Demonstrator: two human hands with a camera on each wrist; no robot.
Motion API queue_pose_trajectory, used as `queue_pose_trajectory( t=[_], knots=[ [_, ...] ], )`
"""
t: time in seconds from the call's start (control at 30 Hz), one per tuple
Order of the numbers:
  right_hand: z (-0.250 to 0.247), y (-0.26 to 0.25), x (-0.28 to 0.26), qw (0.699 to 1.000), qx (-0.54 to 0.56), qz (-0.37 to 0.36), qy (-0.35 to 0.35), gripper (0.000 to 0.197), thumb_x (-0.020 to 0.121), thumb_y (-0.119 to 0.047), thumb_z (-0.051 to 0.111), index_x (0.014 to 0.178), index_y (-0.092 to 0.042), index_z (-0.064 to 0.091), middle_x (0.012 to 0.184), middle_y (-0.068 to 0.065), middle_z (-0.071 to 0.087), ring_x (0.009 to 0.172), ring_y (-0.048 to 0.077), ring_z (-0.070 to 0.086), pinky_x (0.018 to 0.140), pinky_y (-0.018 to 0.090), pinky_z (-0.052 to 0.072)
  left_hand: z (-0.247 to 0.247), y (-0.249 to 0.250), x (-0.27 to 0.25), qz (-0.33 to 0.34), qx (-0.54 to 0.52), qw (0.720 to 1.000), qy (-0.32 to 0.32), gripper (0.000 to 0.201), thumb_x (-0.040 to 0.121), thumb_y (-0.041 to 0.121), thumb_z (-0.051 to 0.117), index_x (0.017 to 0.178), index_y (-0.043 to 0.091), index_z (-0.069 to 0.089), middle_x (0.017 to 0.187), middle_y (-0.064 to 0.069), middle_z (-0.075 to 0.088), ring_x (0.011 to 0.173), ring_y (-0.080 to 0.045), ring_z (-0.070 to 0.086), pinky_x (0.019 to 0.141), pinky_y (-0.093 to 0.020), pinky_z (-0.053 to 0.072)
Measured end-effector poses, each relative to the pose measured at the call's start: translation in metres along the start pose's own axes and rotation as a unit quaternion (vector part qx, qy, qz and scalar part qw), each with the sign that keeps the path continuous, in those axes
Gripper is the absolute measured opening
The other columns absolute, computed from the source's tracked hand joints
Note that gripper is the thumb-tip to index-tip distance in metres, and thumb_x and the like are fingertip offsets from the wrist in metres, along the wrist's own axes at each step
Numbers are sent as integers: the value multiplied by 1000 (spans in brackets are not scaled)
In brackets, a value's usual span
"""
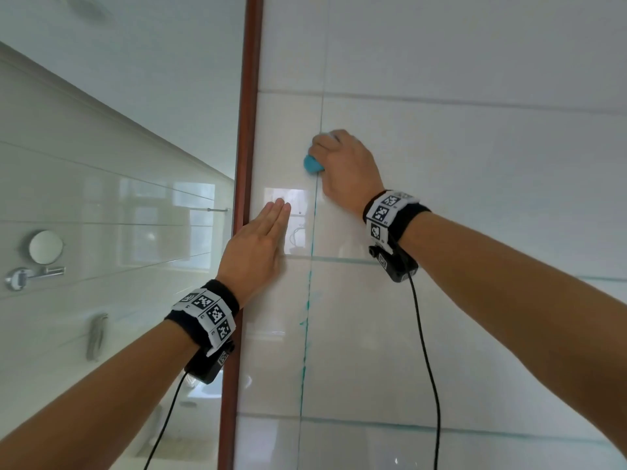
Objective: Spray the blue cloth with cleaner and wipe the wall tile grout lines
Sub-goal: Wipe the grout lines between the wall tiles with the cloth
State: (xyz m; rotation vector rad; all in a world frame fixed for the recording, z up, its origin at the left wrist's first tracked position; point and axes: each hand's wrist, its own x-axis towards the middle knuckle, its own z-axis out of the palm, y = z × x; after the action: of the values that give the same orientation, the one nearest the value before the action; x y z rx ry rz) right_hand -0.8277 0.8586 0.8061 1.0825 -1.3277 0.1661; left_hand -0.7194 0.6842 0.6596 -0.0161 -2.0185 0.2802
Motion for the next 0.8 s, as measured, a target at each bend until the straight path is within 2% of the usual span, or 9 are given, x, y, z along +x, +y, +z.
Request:
queue_pose_trajectory(
  t=[0.17,0.27,0.3,0.37,0.43,0.53,0.63,0.7,0.8],
  knots=[
    [-1,-17,-34,998,-4,-46,-50,31,74,2,70,102,-11,72,113,1,70,107,33,63,85,42,53,1,-4,2,8,-4,1000,-20,72,86,5,37,158,-1,35,164,-17,37,151,-30,40,113,-43,46],
    [-17,-12,-22,991,-37,-76,-107,30,78,1,67,104,-12,71,114,2,69,107,34,62,84,41,49,3,-8,4,13,-6,999,-34,75,85,3,45,159,-1,32,166,-16,33,152,-30,36,115,-43,43],
    [-21,-8,-11,992,-39,-48,-107,30,78,2,66,105,-11,71,113,4,69,106,35,61,83,41,48,3,-9,4,14,-7,999,-40,77,84,1,48,159,0,32,166,-16,32,153,-30,35,116,-43,43],
    [-29,3,17,996,-28,46,-65,28,77,5,64,101,-8,70,106,9,69,100,35,61,79,41,52,2,-9,4,13,-9,999,-46,79,83,-1,48,160,0,30,167,-16,31,154,-30,34,118,-42,42],
    [-34,11,47,993,-35,96,-63,27,78,5,61,99,-8,69,104,7,68,101,33,58,75,43,53,1,-8,4,10,-12,999,-43,79,84,-2,51,160,0,30,167,-16,31,154,-30,33,119,-41,40],
    [-30,14,64,990,-67,87,-89,27,79,5,58,100,-7,69,108,4,68,105,33,55,69,36,40,-1,-4,3,-4,-9,999,-40,81,84,-2,55,160,1,31,167,-15,31,154,-29,33,119,-41,40],
    [-18,10,41,993,-65,81,-56,29,78,7,57,100,-7,70,107,4,68,100,32,55,68,33,32,-1,-2,2,-15,-4,999,-43,78,87,2,52,161,2,29,168,-14,30,155,-29,32,120,-41,37],
    [-9,3,17,996,-59,54,-42,27,78,6,61,99,-7,70,103,3,67,96,31,56,70,33,34,-3,0,1,-19,1,999,-36,74,91,4,47,162,3,27,169,-13,28,156,-27,29,121,-39,32],
    [-1,-9,-23,998,-45,-21,-42,27,76,4,65,99,-10,72,104,1,67,99,33,59,79,39,46,-6,5,1,-29,0,999,-38,72,95,4,45,163,4,23,170,-11,23,157,-26,25,124,-37,27]
  ],
)
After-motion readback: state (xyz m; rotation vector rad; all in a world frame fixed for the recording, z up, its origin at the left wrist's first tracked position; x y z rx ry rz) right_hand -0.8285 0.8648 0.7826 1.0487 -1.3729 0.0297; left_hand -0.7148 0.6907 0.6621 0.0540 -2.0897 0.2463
